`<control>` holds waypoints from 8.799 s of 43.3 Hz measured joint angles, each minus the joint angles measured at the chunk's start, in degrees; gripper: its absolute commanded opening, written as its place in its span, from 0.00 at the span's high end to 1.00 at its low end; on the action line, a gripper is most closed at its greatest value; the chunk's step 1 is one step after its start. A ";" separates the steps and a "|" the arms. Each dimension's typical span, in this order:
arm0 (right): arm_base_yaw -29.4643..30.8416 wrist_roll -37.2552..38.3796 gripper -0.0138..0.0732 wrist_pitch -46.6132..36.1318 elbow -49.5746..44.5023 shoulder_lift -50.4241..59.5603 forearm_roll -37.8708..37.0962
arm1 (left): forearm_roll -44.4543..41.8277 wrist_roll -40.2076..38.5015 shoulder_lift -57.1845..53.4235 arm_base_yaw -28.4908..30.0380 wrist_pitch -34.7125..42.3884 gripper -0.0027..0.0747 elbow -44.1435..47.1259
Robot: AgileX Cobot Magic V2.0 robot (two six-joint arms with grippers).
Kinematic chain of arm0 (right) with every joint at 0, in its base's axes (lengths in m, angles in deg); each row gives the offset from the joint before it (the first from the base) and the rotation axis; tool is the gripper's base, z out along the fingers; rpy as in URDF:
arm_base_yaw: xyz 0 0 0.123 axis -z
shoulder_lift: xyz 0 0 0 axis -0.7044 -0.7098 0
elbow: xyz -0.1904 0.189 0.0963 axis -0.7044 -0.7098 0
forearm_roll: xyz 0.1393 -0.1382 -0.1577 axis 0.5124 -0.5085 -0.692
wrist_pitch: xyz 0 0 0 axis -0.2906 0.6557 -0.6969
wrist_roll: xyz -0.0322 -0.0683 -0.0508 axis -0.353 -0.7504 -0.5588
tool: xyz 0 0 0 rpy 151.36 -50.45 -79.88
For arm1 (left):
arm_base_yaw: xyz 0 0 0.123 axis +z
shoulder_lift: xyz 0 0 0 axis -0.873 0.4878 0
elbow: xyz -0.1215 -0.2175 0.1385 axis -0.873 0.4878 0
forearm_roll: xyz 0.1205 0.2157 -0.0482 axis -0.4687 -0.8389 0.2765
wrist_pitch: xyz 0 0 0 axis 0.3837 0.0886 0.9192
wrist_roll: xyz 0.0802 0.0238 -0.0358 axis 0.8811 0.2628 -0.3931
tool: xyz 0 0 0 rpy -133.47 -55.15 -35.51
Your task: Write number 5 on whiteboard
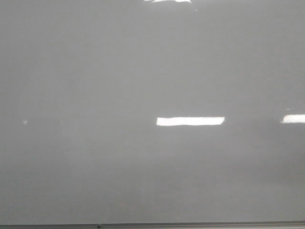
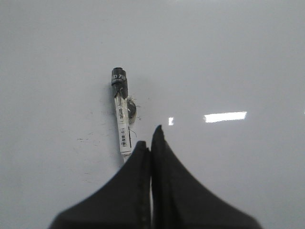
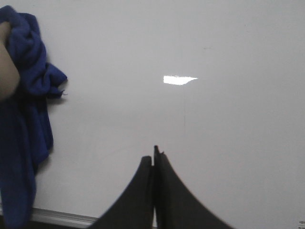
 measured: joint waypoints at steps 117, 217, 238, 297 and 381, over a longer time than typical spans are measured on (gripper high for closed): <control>0.00 0.43 0.14 10.01 26.17 -18.36 1.30 | 0.34 0.00 37.34 1.58 -9.90 0.24 -23.19; -18.04 -21.19 0.14 28.11 41.02 -41.98 9.80 | -4.90 30.58 73.71 -44.61 -47.55 0.99 -59.50; -40.46 -27.43 0.14 27.64 56.36 -63.37 11.18 | -6.84 31.51 73.71 -52.06 -47.57 0.99 -59.63; -26.94 -27.58 0.91 25.62 47.37 -53.40 8.48 | -4.24 30.42 73.71 -52.06 -37.37 0.30 -59.63; -17.68 -22.95 0.91 4.72 56.64 -81.06 12.52 | -3.82 30.11 73.71 -52.06 -37.25 0.99 -59.63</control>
